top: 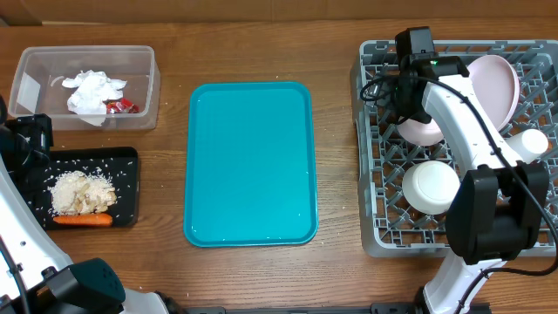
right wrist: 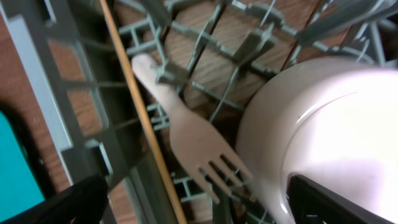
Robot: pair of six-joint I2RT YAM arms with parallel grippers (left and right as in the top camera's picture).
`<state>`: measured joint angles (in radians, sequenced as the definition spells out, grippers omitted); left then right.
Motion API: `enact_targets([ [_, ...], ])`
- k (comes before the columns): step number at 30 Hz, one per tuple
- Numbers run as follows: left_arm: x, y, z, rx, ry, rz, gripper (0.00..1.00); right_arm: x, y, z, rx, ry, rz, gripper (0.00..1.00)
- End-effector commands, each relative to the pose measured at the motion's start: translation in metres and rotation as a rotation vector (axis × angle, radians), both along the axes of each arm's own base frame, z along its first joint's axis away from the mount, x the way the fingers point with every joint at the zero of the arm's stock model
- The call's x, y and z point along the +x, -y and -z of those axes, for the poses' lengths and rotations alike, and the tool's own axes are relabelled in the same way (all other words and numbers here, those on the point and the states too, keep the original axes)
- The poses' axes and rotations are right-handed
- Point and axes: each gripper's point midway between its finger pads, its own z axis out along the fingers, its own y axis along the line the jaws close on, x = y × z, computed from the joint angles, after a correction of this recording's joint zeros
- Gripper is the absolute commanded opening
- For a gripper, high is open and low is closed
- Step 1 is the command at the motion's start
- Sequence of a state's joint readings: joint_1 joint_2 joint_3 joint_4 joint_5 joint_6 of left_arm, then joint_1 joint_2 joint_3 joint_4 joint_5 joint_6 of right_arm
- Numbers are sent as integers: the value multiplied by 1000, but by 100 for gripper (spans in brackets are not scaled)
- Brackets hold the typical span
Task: Sort waste into correct bins and load items into the dishwasher rack
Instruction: 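Push the fork down upright into a rack slot beside the chopsticks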
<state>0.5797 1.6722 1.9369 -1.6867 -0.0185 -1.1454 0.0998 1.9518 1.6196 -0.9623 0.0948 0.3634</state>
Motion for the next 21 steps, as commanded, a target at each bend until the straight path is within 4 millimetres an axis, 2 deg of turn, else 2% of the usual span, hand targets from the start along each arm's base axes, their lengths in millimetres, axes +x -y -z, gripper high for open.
enact_targets([
  [1,-1,-1,-1,8,-5,10,100,7,-1,-4,20,30,10,92],
  [6,-1,-1,-1,8,-5,10,100,12,-2,-6,29,55,5,87],
  [13,-1,-1,-1,8,-5,10,100,20,-3,-10,30,88,1,86],
  [16,-1,-1,-1,8,-5,10,100,22,-3,-10,30,96,-3,79],
  [18,-1,-1,-1,8,-5,10,100,21,-3,-7,28,86,-2,72],
  [21,-1,-1,-1,8,-5,10,100,19,-2,16,20,29,0,72],
])
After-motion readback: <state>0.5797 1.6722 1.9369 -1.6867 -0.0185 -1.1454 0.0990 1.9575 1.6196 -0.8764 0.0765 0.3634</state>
